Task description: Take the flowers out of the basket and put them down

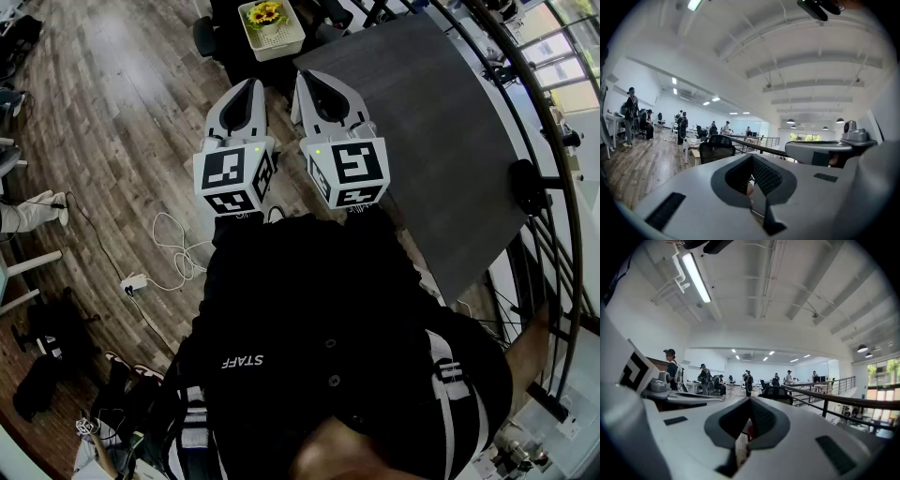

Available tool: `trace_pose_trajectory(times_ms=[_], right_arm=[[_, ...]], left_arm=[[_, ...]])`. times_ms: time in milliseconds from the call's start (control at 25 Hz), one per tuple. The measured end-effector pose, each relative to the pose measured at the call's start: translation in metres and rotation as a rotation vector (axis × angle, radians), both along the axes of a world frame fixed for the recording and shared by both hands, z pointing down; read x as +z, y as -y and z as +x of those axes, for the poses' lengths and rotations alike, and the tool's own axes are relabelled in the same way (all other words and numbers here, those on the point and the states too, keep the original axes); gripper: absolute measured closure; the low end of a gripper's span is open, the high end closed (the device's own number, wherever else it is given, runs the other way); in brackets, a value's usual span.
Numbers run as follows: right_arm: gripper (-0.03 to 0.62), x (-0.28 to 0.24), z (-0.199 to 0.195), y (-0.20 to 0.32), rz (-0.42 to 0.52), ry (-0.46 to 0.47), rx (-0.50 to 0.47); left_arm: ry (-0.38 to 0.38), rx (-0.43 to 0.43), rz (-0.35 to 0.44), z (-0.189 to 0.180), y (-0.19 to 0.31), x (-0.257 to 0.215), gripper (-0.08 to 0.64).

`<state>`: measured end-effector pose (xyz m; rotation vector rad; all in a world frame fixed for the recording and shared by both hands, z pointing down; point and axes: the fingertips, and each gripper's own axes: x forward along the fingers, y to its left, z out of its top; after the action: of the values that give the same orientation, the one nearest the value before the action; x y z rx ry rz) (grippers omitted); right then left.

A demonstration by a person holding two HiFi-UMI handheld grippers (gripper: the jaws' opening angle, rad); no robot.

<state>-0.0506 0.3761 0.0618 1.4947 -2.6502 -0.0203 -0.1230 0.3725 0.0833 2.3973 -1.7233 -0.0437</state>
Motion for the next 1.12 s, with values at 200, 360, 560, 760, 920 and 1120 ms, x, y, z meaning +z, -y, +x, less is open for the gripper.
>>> trace_pose_trajectory(times_ms=[200, 360, 560, 760, 920, 1120], right_arm=[[0.579, 0.005, -0.013, 0.005, -0.003, 0.029, 0.008], [0.578, 0.015, -0.025, 0.012, -0.013, 0.024, 0.016], [0.578, 0.028, -0.037, 0.020, -0.044, 0.015, 0.037], [0.578, 0.043, -0.041, 0.024, -0.079, 0.000, 0.066], [0.578, 0.053, -0.043, 0.029, -0.104, -0.014, 0.077], [0.578, 0.072, -0.039, 0.047, -0.156, -0.033, 0.083]], left_arm=[[0.004, -0.001, -0.008, -0.016, 0.005, 0.009, 0.561], [0.002, 0.006, -0.023, -0.030, 0.011, 0.020, 0.561], [-0.008, 0.015, -0.053, -0.047, 0.018, 0.034, 0.561], [-0.023, 0.009, -0.082, -0.064, 0.021, 0.048, 0.561], [-0.037, 0.003, -0.113, -0.073, 0.028, 0.060, 0.561], [-0.041, -0.003, -0.140, -0.072, 0.043, 0.074, 0.561]])
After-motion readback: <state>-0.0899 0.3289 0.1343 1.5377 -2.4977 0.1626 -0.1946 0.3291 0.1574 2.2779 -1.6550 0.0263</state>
